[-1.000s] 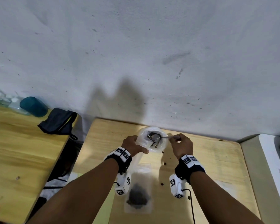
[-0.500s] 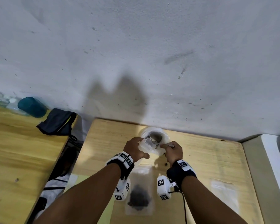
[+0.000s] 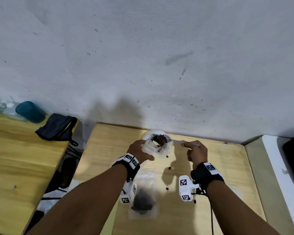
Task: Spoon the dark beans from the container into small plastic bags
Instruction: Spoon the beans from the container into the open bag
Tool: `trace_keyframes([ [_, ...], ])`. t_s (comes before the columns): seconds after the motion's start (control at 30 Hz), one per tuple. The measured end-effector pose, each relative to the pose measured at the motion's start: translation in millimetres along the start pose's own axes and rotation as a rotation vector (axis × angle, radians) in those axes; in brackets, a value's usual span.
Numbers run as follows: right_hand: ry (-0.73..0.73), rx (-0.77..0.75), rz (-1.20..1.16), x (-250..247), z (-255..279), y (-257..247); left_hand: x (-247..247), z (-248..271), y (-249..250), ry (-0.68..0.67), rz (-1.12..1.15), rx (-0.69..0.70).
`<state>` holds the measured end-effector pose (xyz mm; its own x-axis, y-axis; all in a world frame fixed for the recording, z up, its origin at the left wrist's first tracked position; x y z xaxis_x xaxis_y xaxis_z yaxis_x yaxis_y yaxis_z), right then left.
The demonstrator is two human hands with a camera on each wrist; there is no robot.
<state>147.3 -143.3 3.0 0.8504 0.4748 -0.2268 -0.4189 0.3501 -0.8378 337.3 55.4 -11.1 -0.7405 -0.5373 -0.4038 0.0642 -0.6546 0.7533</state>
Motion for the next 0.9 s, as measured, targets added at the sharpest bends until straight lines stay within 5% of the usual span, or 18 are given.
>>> trace_keyframes([
  [0.5, -0.173, -0.467, 0.421, 37, 37, -43, 10, 12, 2, 0.02, 0.047, 0.013],
  [0.7, 0.053, -0.362, 0.261, 4, 26, -35, 6, 8, -2, 0.016, 0.068, -0.03],
  [0.9, 0.12, -0.424, 0.54, 19, 14, -25, 6, 1, -2, 0.0, 0.043, -0.023],
])
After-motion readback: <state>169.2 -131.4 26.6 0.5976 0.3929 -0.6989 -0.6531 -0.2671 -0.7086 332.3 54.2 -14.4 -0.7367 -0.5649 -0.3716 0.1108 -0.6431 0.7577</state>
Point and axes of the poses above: each hand's wrist, its own z-axis away from the middle knuckle, its own x-axis out of the palm, y = z × x, the point moved 9 cm from there along -z, towards the middle knuckle, and after that the axes turned 10 degrees about z, right-handed, at the moved point
